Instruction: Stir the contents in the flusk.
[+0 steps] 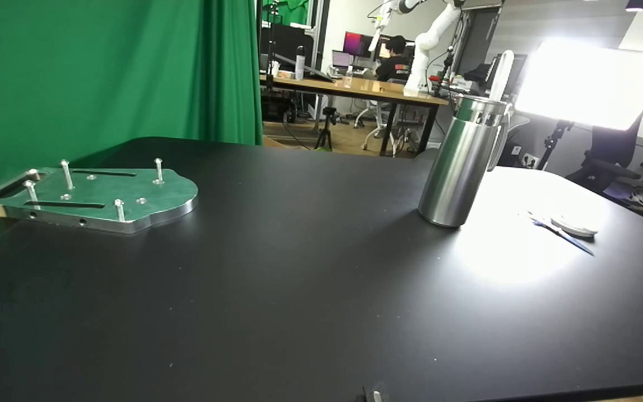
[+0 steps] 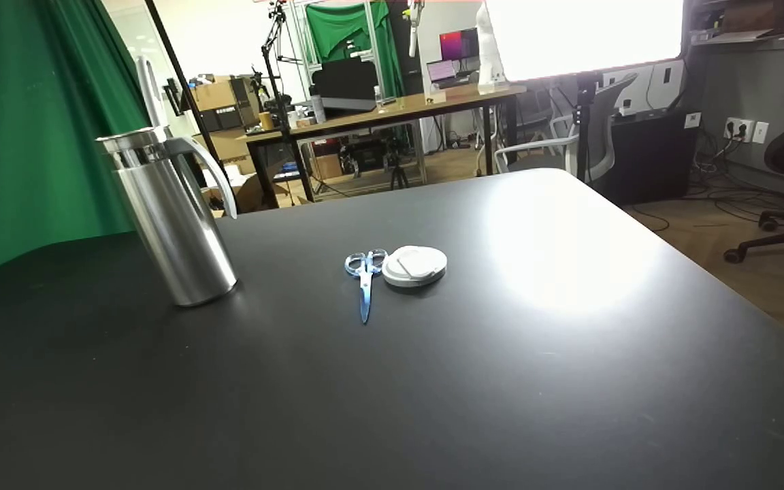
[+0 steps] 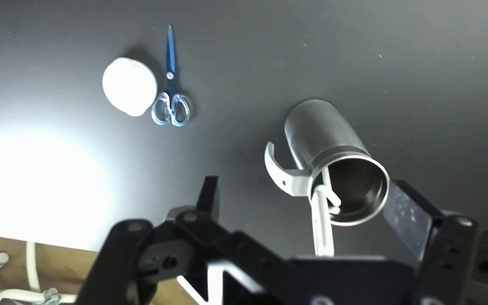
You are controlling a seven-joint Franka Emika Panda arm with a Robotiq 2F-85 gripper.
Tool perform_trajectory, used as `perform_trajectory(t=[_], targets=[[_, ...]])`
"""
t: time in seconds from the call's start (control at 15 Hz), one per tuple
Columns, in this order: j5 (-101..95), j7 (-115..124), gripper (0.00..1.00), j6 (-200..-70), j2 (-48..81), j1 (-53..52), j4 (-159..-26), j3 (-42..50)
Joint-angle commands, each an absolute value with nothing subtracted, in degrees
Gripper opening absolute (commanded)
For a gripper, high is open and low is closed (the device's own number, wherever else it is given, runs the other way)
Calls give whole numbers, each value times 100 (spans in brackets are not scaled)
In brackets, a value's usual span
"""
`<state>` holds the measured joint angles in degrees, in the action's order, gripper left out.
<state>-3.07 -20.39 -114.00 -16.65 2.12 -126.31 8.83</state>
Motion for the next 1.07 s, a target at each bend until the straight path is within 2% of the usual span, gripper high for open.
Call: perform_trajectory(t=[0.0,0.53,0.6,0.67,1.0], targets=[[151,-1878,100,-11349,-811,119,-11928,766],[671,-1637,100,-11288,409,200,-11238,479],[657,-1587,75,-11313,497,210,-11188,461],[633,-1525,73,-11337,560,215,-11144,445],[487,-1280,39,-11181,786,244,-10912,413]])
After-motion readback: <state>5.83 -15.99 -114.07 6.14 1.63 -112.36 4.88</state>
